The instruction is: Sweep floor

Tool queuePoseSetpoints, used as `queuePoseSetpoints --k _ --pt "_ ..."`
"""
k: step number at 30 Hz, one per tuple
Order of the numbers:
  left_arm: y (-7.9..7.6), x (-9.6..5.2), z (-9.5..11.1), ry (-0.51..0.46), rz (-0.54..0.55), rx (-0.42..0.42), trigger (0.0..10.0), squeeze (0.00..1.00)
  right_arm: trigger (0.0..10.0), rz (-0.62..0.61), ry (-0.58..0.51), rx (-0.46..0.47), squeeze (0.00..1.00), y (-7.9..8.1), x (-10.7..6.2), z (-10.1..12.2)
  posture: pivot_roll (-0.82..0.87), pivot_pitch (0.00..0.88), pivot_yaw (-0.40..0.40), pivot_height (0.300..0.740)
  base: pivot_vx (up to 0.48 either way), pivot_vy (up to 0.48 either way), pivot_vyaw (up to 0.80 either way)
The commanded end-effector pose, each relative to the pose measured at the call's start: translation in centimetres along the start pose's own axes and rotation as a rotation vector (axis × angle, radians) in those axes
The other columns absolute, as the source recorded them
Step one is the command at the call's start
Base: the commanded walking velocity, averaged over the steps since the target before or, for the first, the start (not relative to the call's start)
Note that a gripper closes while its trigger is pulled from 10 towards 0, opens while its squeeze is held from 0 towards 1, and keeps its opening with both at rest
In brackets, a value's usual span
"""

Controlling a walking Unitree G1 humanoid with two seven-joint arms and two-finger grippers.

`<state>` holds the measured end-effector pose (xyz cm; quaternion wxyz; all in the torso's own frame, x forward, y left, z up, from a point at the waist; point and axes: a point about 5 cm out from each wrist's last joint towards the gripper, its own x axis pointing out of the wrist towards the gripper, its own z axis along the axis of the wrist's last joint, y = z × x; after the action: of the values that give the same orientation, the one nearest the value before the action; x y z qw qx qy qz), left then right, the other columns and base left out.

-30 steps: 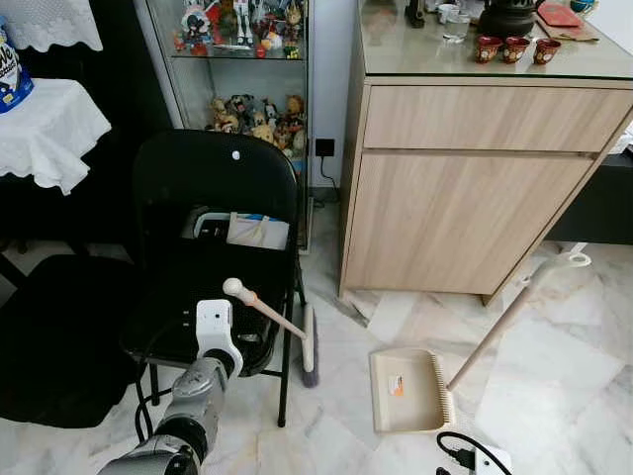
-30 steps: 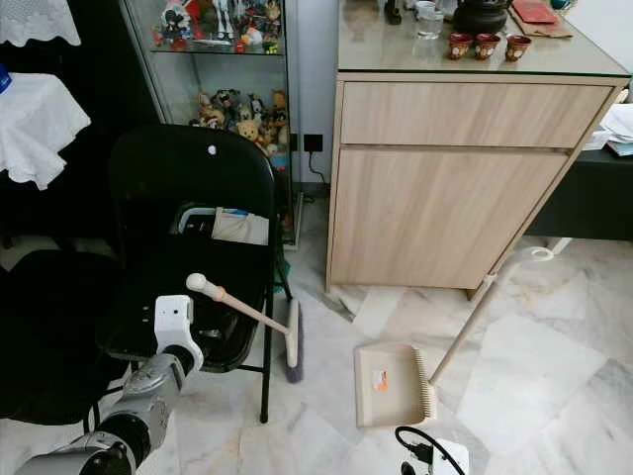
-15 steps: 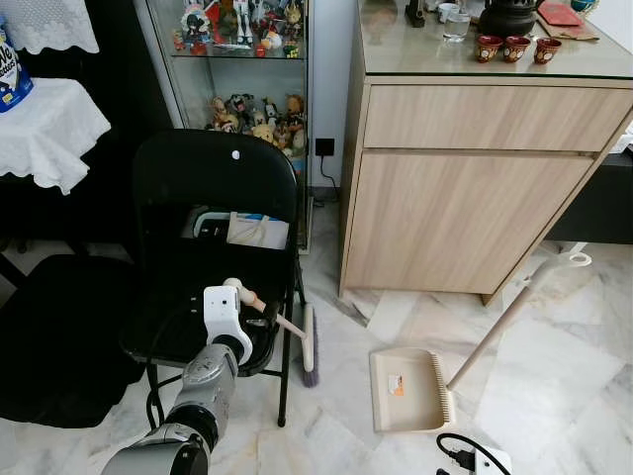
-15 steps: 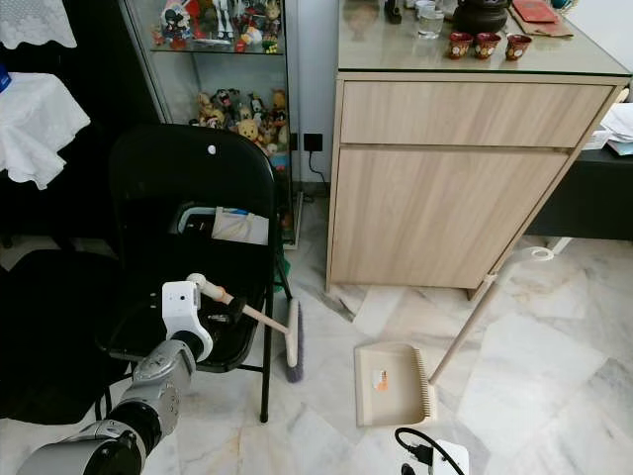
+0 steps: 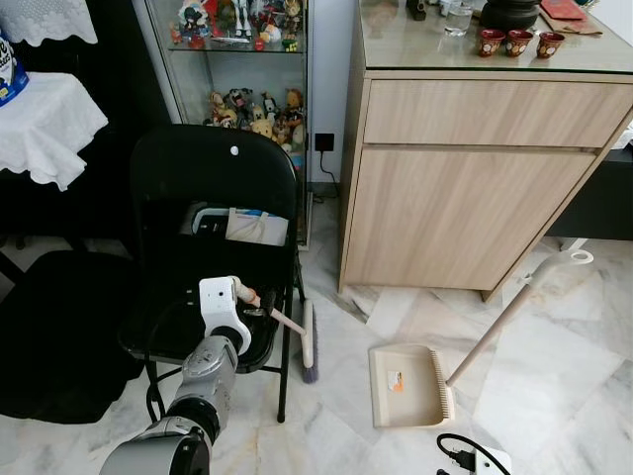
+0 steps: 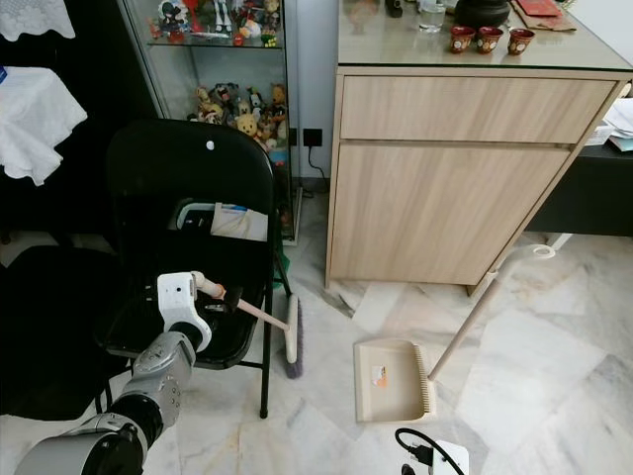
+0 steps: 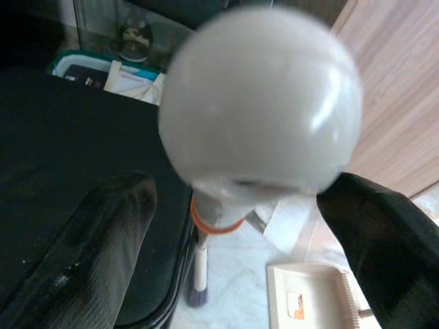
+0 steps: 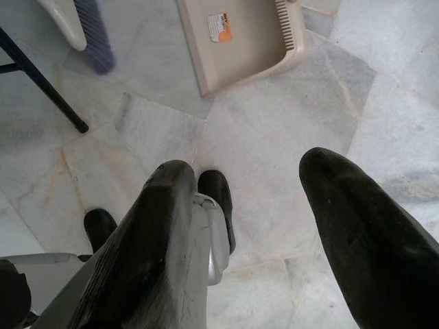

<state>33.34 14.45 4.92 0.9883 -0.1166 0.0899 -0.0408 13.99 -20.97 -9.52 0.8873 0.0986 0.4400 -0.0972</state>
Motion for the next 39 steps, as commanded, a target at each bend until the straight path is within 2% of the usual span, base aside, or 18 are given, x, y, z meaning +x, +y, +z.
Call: queuePoseSetpoints --k 1,23,33,39 --pt "-0.5 0.2 0.2 -0.008 -0.004 -0.005 10.0 0.0 10.0 -0.005 0.012 -0.001 0.0 -0.2 -0.1 -0.4 -0.05 0.09 -0.013 0.74 0.0 0.0 0.0" --pt "-1.6 0.9 0.9 -0.02 -0.014 0.002 10.0 0.0 10.0 -0.008 0.005 0.001 0.0 -0.5 -0.3 -0.6 -0.08 0.107 -0.024 0.74 0.0 0.0 0.0" --pt "-1.4 1.1 1.5 -0.024 -0.018 0.097 10.0 0.0 10.0 -0.006 0.002 -0.001 0.0 -0.5 -0.3 -0.6 -0.09 0.098 -0.018 0.74 0.0 0.0 0.0" --pt "-1.5 1.1 1.5 -0.023 -0.015 0.093 10.0 0.0 10.0 -0.002 -0.004 -0.003 0.0 -0.4 -0.3 -0.5 -0.08 0.095 -0.019 0.74 0.0 0.0 0.0"
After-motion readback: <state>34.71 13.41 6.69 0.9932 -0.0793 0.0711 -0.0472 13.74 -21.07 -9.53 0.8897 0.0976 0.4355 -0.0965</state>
